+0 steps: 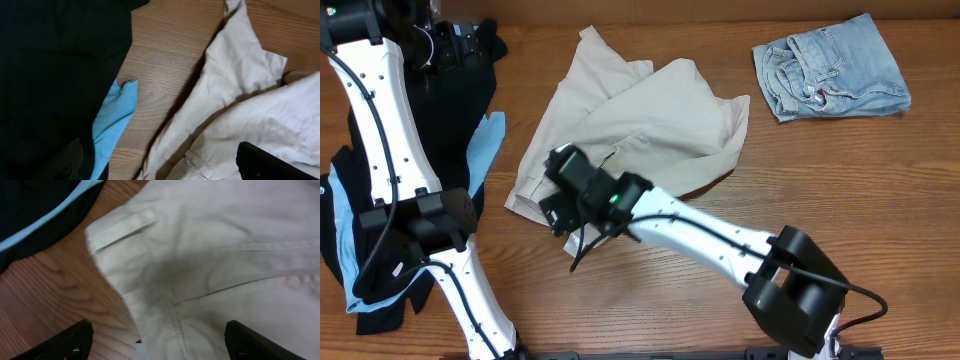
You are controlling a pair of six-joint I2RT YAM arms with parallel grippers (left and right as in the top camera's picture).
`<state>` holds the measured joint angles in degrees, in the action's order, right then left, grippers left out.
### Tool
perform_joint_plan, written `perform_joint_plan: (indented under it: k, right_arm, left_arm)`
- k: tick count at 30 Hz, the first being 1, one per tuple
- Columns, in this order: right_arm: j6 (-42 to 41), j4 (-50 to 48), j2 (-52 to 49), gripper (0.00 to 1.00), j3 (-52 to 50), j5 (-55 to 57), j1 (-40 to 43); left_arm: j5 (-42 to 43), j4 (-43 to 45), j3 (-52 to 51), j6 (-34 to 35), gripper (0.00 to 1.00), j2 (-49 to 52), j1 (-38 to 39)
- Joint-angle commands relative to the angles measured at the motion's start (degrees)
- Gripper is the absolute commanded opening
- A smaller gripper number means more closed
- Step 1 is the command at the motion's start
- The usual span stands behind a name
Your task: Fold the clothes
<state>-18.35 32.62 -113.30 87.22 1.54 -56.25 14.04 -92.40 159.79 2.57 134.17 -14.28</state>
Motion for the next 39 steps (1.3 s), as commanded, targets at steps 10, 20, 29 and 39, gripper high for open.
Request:
perform_joint_plan:
  k: [10,20,29,39]
  right_arm:
    - [11.21,-10.56,-8.07,0.78,1.03,9.14,-2.19]
    - [12.13,-11.43,-9.92,0.32,1.44,16.57,-1.64]
    - [-0.63,7.74,1.7,0.04,8.52,23.26,5.11]
    - [-14.73,44.04,14.73,0.04,8.15,0.96,19.54]
  left_arm:
    - [-2.23,-0.22,-0.33,-1.33,1.0,-1.31,0.04]
    - [-2.25,-0.26,-0.33,-1.33,1.0,-1.31,0.04]
    - [-2.6,-0.79,-0.33,-1.33,1.0,-1.31,0.07]
    - [-1.11,-4.39,-1.79,-2.54,1.0,-1.31,3.72]
